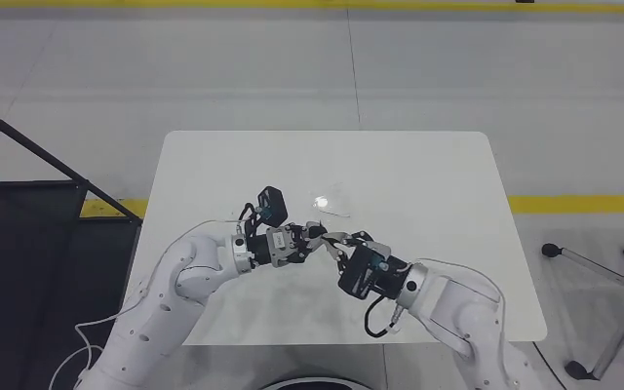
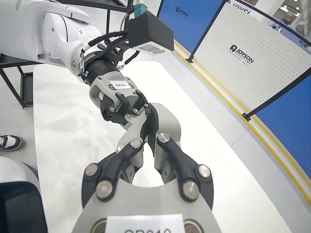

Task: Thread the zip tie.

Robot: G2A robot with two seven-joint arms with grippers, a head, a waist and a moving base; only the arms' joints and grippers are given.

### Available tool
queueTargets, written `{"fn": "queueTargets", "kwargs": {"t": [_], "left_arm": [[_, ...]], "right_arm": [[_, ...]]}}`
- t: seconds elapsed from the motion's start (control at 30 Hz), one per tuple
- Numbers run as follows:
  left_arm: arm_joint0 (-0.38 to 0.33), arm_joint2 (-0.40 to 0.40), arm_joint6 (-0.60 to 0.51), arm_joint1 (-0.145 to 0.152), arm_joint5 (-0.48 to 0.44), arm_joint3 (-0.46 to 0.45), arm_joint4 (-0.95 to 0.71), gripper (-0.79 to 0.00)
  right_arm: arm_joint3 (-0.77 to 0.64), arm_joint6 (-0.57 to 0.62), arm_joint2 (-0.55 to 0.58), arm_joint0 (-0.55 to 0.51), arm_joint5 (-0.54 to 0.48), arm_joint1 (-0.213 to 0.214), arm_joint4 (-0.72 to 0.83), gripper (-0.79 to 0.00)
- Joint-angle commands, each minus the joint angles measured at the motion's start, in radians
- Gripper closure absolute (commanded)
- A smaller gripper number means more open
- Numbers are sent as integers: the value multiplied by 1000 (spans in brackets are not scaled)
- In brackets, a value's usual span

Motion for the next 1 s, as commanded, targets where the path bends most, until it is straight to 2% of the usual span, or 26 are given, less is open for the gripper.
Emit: {"fn": "queueTargets", "kwargs": {"t": [0.0, 0.43, 0.47, 0.5, 0.53, 0.57, 0.77, 0.97], "left_arm": [[-1, 1, 1, 0, -2, 0, -1, 0], [-3, 2, 15, 3, -9, 4, 7, 0], [-3, 1, 17, 3, -9, 5, 6, 0], [-4, 1, 18, 3, -8, 6, 7, 0], [-3, 0, 20, 3, -7, 6, 7, 0], [-3, -1, 22, 3, -3, 7, 8, 0], [3, -14, 56, 4, 9, 6, 5, 0], [18, -27, 106, 5, 10, -7, 19, 0]], "right_arm": [[2, 6, -5, 4, 9, 0, -5, 0], [17, 28, -32, 27, 57, -2, -20, 0], [18, 27, -31, 28, 59, -2, -18, -65], [19, 27, -30, 27, 61, -2, -13, -332], [19, 28, -27, 26, 65, -2, -8, -650], [18, 27, -23, 24, 66, -1, -2, -773], [23, -2, 35, -17, 40, 7, 78, -785], [130, 5, 78, -24, -93, 17, 256, -785]]}}
